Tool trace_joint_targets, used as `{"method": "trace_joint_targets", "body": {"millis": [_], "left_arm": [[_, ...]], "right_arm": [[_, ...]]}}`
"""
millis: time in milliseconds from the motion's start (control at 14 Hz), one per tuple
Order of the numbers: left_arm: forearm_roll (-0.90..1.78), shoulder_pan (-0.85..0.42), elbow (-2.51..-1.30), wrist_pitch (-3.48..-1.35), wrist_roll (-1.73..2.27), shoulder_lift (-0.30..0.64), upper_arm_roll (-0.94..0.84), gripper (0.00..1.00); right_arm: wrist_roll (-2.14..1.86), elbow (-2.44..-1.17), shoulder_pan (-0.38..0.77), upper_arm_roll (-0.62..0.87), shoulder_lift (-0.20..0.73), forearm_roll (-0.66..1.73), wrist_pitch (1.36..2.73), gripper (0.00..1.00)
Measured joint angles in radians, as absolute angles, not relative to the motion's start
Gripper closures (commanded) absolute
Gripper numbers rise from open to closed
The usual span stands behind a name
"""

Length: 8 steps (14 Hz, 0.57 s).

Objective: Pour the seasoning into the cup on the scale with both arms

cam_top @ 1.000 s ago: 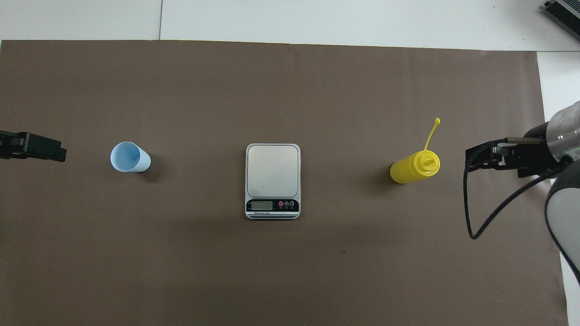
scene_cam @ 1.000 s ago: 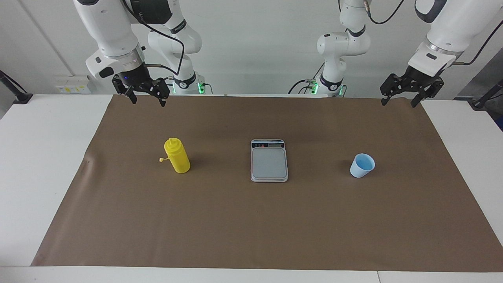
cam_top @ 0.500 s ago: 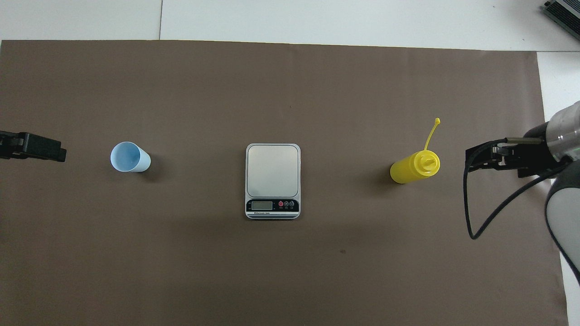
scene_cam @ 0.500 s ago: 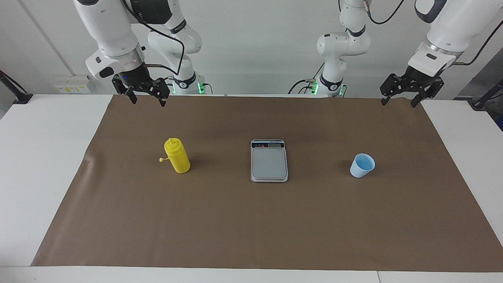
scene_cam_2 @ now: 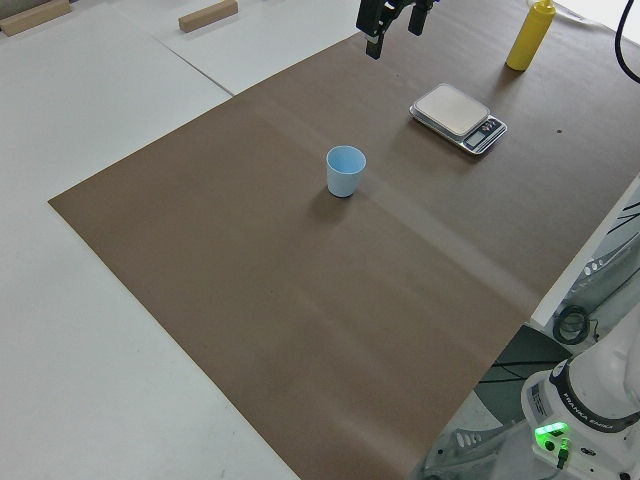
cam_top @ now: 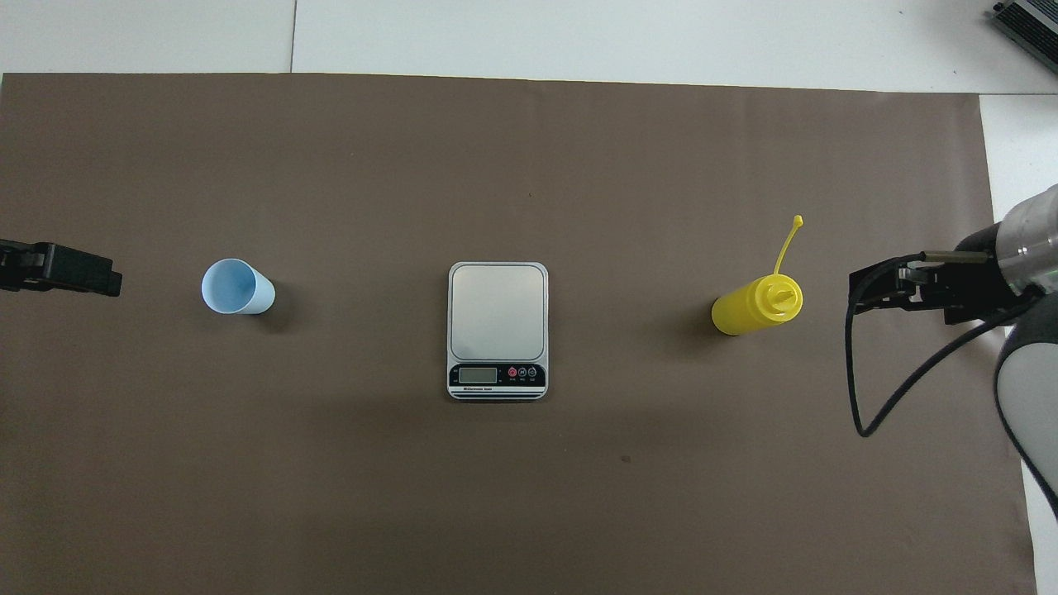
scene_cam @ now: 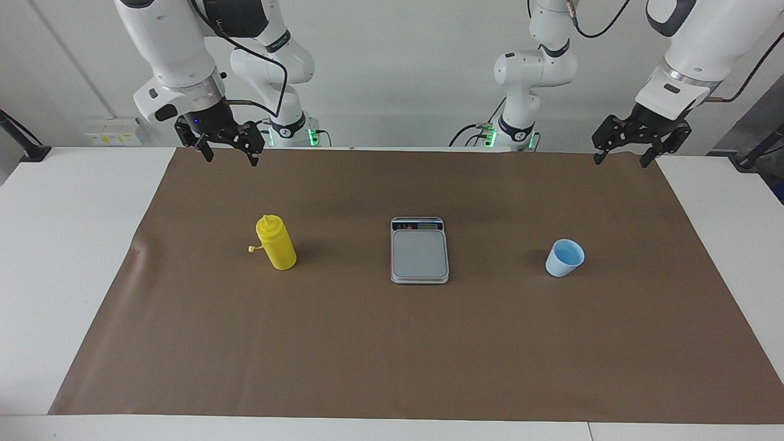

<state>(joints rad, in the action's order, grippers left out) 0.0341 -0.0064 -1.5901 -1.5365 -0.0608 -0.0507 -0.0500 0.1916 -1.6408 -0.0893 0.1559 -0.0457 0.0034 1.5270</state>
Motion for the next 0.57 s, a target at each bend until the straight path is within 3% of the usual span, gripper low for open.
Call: {"method": "trace_joint_targets", "body": {"millis": [571], "left_arm": [[0.034, -0.006, -1.621, -1.562, -0.061, -0.058, -0.052, 0.0]], "right_arm": [[0.192, -1.641, -0.089, 0.156, -0.046, 0.003, 1.527, 0.0]]}}
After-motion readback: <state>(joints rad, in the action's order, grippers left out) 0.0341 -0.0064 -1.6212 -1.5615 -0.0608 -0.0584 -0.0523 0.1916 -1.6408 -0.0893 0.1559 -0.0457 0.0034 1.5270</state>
